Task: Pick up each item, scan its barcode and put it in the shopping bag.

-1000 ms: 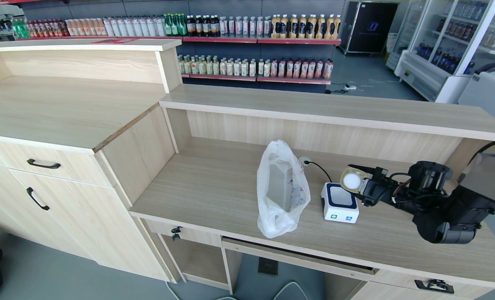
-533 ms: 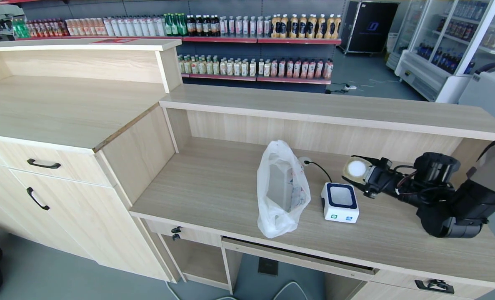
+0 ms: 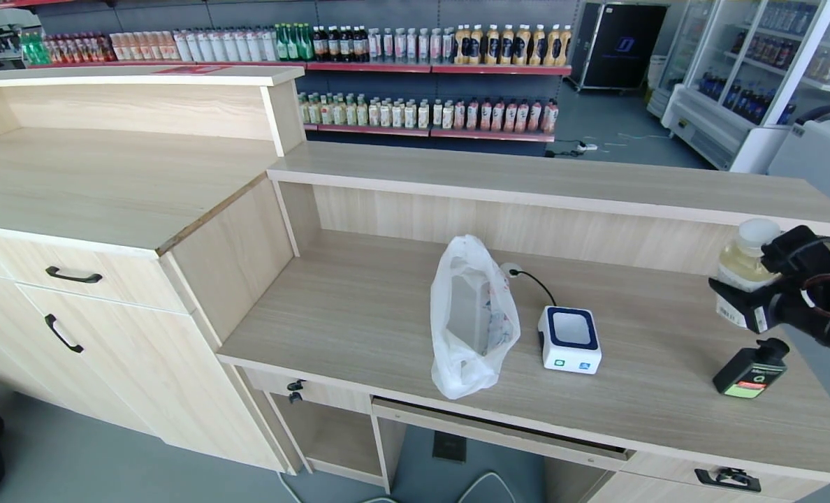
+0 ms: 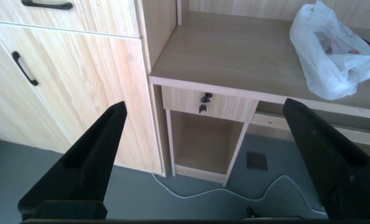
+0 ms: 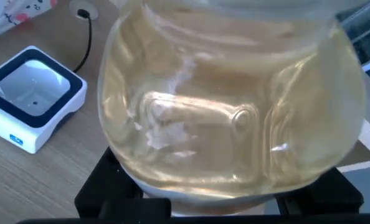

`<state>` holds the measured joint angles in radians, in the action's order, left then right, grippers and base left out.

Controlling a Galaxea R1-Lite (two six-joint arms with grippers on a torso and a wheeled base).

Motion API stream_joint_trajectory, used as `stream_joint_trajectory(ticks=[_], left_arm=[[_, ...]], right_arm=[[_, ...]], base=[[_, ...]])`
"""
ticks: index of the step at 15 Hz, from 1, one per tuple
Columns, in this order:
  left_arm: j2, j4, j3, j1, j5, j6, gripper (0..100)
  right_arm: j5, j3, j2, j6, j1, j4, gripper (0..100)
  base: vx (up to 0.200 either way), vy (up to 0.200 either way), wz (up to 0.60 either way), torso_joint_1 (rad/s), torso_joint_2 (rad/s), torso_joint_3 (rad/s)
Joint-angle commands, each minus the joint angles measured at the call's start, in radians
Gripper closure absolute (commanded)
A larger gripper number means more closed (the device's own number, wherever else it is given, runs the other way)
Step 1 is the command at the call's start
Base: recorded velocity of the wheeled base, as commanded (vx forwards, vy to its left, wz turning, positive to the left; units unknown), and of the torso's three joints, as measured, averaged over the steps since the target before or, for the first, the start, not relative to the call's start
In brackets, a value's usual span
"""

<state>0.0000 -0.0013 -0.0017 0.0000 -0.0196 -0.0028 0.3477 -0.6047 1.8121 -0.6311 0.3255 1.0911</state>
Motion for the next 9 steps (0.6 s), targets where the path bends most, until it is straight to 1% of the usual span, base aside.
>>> stream_joint_trajectory(ticks=[1,2,8,9], left_arm=[[0.002,0.0,0.0,0.0,0.0,0.0,0],[0.002,0.0,0.0,0.0,0.0,0.0,0],[0.002,0.0,0.0,0.0,0.0,0.0,0],[0.002,0.0,0.0,0.0,0.0,0.0,0]], right_arm=[[-0.081,0.022,-0.131,0.076,0.027,-0.088,100],[-0.096,0.033,-0.154,0.076,0.043,-0.132,100],[-0.09,0.057,-0.192,0.08,0.044,-0.131,100],[-0.087,0.057,-0.194,0.085,0.033,-0.123,100]], base=[[0.0,0.0,0.0,0.0,0.0,0.0],[0.0,0.0,0.0,0.0,0.0,0.0],[0.0,0.0,0.0,0.0,0.0,0.0],[0.0,0.0,0.6,0.002,0.01,-0.002]])
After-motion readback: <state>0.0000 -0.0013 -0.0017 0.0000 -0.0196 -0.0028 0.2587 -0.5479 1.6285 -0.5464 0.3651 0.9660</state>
